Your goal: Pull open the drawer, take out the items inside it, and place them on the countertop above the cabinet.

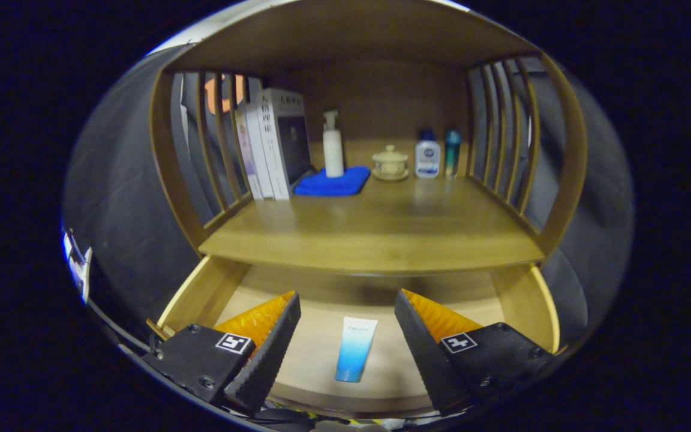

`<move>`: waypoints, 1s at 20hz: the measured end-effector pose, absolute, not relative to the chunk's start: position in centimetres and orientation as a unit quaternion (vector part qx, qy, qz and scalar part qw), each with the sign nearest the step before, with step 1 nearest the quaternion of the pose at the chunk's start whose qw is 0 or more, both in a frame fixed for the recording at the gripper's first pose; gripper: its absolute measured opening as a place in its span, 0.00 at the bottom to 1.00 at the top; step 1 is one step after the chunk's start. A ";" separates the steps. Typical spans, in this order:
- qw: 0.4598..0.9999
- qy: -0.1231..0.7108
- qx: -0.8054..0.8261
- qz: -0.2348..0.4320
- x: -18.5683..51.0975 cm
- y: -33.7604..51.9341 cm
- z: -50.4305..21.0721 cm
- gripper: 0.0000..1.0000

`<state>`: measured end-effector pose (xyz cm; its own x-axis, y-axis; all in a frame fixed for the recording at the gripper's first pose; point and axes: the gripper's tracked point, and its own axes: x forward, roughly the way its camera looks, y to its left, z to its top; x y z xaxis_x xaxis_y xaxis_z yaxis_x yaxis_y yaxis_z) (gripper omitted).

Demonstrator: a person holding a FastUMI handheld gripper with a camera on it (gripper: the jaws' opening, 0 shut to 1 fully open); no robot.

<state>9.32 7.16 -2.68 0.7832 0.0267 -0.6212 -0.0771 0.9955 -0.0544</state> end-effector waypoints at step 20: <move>0.808 0.589 -0.007 -0.030 8.2 5.6 -13.7 0.81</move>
